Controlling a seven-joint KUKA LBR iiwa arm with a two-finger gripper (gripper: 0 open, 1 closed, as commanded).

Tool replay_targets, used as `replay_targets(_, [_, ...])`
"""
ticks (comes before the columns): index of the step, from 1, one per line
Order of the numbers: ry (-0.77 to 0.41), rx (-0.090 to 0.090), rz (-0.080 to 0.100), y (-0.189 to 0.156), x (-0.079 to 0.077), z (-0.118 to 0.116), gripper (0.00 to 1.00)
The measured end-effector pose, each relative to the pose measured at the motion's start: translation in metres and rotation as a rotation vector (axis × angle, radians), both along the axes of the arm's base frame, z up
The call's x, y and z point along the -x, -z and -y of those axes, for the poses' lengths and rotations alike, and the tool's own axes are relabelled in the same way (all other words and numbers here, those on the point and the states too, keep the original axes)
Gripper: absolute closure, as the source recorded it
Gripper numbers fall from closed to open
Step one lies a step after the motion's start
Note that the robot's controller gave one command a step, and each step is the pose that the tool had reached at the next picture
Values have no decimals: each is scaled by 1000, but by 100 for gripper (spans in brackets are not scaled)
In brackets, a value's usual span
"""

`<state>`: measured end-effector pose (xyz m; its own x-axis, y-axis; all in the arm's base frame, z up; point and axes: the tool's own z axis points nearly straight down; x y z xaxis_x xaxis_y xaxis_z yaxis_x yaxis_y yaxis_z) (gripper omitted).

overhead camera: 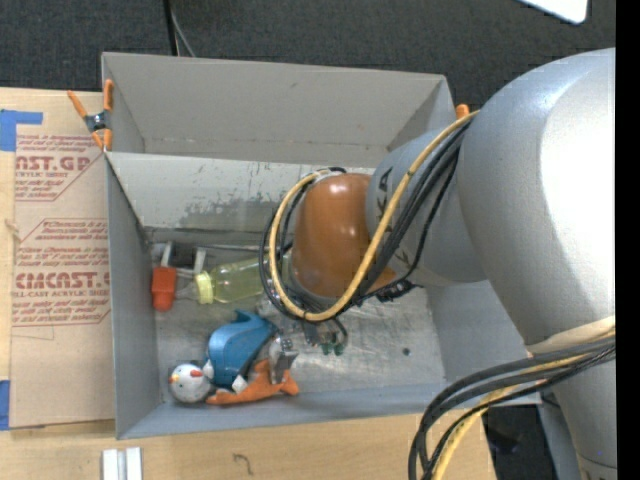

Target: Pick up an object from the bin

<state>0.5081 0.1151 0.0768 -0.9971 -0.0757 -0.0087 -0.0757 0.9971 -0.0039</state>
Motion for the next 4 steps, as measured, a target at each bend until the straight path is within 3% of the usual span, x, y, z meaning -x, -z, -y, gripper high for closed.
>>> replay_targets(1, [10, -3, -7, -28, -32, 21, 100])
replay_targets(2, [10, -3, -9, -27, -31, 21, 0])
replay_targets(3, [9, -3, -9, -27, -31, 21, 0])
replay_targets(4, [-80, 5, -8, 0, -13, -25, 100])
